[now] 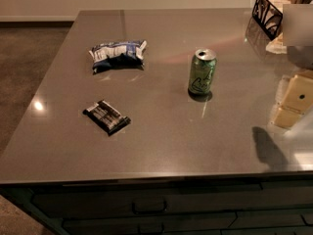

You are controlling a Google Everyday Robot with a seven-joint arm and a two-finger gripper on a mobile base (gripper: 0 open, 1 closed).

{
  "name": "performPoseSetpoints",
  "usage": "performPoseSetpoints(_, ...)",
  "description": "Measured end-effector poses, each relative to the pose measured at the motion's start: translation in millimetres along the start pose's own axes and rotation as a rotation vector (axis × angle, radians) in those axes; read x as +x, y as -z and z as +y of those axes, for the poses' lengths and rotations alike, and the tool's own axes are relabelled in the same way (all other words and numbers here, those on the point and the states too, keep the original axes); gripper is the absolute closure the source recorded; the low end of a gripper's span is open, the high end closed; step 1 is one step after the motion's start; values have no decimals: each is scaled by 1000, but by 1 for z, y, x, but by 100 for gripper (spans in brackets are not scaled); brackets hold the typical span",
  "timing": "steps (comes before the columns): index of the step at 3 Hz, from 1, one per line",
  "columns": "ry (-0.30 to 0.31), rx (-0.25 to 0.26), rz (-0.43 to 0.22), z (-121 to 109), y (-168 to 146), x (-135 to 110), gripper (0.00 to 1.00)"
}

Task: Knock green can over

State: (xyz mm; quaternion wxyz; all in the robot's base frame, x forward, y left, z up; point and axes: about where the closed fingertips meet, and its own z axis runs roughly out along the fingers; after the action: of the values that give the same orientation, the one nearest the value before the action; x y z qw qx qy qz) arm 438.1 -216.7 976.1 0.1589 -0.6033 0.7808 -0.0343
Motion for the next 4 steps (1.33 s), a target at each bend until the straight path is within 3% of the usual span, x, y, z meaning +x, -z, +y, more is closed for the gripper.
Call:
performPoseSetpoints(1, 0, 2, -1, 0, 0, -1, 0)
performPoseSetpoints(2, -45, -23, -31, -9, -13, -12, 0)
performPoseSetpoints(3, -134, -61, -58, -33, -46, -28, 0)
performPoseSetpoints(4, -257, -40, -80, -57, -70, -36, 0)
